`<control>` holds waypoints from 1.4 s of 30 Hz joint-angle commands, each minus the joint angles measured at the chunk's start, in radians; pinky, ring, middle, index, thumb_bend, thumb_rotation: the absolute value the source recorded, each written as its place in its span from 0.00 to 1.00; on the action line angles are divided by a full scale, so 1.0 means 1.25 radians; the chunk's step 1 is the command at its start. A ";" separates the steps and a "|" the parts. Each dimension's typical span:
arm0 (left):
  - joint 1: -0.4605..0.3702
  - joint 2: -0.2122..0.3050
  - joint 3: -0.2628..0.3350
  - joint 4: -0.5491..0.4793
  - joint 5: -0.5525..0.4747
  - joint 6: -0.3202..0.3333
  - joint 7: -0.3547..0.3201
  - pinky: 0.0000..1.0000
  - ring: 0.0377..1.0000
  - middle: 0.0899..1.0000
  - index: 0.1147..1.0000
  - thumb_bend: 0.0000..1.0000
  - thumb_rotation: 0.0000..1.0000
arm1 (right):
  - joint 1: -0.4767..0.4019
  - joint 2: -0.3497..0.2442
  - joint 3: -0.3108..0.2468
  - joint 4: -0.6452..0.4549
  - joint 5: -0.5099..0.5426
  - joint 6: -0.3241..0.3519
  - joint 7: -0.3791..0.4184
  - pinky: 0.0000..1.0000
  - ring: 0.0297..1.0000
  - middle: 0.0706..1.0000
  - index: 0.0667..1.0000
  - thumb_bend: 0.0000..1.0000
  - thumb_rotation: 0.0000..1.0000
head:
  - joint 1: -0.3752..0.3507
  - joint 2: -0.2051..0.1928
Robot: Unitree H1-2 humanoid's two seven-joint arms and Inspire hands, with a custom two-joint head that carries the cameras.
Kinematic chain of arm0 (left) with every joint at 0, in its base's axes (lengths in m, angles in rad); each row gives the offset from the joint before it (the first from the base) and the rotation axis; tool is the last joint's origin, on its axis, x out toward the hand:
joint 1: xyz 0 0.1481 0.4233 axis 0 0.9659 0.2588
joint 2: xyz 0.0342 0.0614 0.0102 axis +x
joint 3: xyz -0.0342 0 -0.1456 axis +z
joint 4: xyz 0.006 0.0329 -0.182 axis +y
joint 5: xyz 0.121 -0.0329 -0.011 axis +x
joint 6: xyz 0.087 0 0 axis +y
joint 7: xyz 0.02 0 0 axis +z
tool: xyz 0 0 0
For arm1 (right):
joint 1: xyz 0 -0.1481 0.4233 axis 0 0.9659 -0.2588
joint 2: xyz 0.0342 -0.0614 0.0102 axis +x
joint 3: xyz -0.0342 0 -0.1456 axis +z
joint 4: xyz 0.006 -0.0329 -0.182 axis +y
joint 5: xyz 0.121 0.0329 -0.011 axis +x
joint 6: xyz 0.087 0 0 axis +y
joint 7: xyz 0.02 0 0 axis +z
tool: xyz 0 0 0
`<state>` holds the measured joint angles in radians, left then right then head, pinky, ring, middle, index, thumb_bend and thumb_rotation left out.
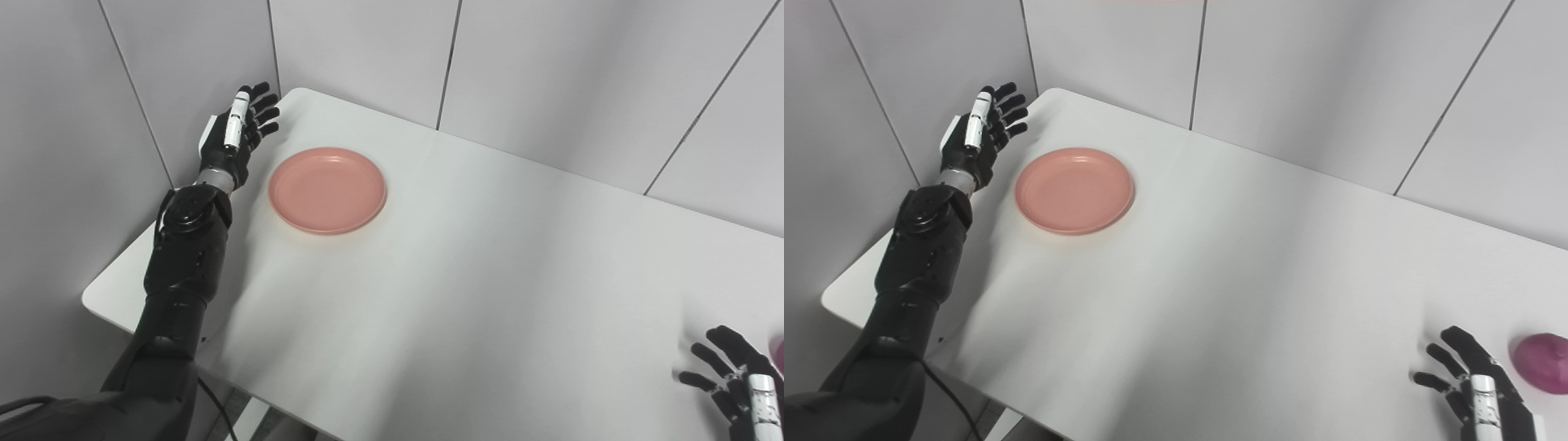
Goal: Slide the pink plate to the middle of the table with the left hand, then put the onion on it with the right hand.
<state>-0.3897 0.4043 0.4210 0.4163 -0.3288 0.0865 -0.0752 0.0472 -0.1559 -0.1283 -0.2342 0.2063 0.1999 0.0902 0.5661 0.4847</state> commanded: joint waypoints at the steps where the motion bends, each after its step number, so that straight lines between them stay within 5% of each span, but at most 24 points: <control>1: -0.049 0.029 0.007 -0.004 -0.018 -0.034 -0.015 0.86 0.86 0.84 0.81 0.29 1.00 | -0.017 -0.008 -0.005 -0.014 0.000 -0.034 0.004 0.51 0.73 0.76 0.70 0.85 0.73 | 0.000 0.001; 20: -0.087 0.037 0.009 0.129 -0.050 -0.067 -0.064 0.84 0.84 0.82 0.78 0.28 1.00 | -0.017 -0.001 -0.003 -0.028 -0.004 -0.024 -0.003 0.47 0.70 0.75 0.68 0.87 0.72 | -0.007 0.003; 42: -0.122 0.031 0.000 0.228 -0.053 -0.092 -0.058 0.76 0.77 0.75 0.71 0.29 1.00 | -0.014 0.000 -0.002 -0.035 -0.008 -0.022 -0.006 0.51 0.72 0.76 0.69 0.90 0.72 | -0.011 0.005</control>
<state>-0.4943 0.4110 0.4186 0.7017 -0.3912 0.0066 -0.1376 0.0478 -0.1498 -0.1280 -0.2345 0.2016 0.1999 0.0829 0.5538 0.4909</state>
